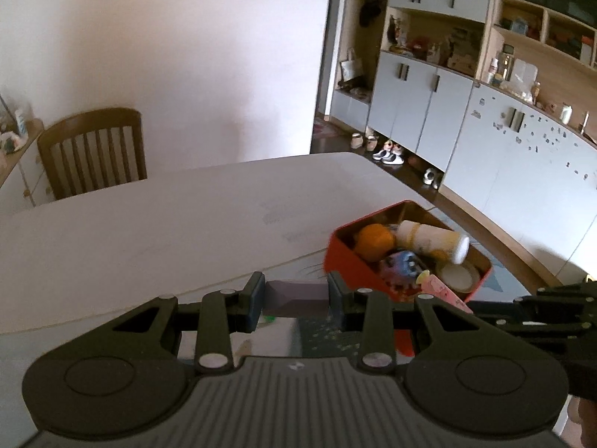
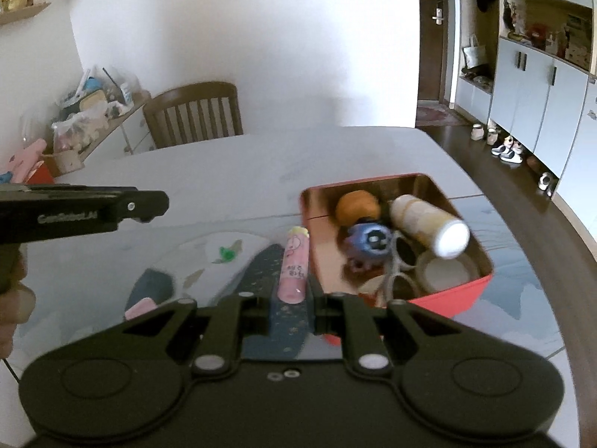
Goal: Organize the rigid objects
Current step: 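Grasp the grey eraser with the left tool while the right tool grasps the pink tube, then carry eraser and pink tube into the red tin box and open both tools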
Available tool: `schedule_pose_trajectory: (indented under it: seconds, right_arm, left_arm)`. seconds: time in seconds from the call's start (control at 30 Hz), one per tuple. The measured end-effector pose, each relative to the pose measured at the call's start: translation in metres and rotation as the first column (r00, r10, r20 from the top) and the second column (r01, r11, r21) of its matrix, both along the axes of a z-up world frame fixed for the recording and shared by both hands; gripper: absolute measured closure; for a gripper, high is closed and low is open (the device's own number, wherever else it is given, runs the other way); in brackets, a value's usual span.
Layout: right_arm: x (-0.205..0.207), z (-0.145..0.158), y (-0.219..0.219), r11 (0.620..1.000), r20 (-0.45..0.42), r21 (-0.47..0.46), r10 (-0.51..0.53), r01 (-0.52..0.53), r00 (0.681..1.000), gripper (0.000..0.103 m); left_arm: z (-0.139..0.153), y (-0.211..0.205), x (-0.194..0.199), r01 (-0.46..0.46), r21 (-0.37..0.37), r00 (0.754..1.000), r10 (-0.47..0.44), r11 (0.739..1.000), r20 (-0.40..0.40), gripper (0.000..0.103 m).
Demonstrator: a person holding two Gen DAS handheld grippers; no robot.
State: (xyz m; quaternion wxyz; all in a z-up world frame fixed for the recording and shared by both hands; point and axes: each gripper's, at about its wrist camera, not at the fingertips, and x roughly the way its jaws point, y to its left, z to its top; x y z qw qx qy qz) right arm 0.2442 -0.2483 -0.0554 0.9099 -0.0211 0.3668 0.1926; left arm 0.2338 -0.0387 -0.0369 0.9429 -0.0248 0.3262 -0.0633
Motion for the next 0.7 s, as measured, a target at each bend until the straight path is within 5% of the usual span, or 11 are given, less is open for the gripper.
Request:
schedule_pose_trajectory:
  seconds: [0.7]
  right_arm:
    - [0.060,-0.021,-0.102,0.996,-0.039,-0.010,0.085,-0.085,0.996,0.089]
  left_arm:
    - [-0.035,-0.145,0.050,0.051,0.001,0.992,-0.050,0.999,-0.116,0.068]
